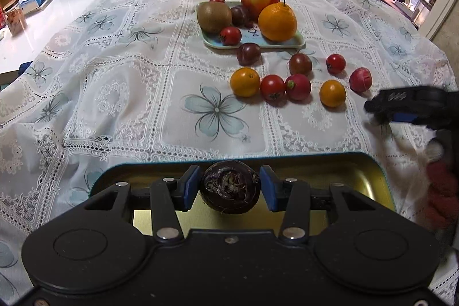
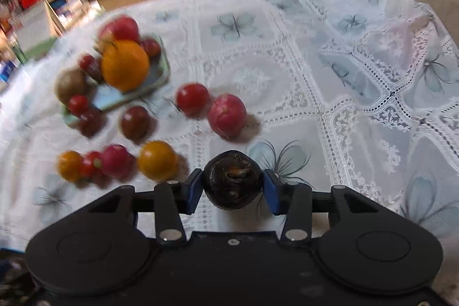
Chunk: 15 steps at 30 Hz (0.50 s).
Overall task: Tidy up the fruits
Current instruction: 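Carry both held mangosteens over the gold tray with both grippers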
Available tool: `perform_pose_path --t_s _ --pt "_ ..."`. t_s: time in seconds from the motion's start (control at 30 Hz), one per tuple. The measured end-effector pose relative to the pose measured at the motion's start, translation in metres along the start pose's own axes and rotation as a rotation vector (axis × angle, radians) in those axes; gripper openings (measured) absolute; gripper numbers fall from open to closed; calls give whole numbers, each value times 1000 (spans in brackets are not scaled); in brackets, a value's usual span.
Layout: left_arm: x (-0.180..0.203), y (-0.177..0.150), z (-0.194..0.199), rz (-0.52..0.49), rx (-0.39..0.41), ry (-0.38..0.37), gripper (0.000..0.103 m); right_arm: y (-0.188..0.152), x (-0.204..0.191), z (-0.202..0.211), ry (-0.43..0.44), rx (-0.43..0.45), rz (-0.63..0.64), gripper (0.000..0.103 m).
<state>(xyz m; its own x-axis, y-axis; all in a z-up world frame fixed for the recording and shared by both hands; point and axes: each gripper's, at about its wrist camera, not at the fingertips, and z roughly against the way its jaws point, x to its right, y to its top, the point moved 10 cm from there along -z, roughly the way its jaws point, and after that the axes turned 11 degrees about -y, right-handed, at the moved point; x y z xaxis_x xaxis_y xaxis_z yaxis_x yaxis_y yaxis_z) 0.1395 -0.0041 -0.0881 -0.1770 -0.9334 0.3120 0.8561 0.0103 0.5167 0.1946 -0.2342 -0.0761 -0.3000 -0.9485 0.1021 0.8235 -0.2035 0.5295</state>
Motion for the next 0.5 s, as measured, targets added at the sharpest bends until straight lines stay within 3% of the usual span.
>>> perform_pose_path --t_s 0.23,0.5 --pt "4 -14 9 -35 3 31 53 -33 -19 71 173 28 48 46" --pt "-2 -36 14 -36 -15 79 53 -97 -53 77 176 -124 209 46"
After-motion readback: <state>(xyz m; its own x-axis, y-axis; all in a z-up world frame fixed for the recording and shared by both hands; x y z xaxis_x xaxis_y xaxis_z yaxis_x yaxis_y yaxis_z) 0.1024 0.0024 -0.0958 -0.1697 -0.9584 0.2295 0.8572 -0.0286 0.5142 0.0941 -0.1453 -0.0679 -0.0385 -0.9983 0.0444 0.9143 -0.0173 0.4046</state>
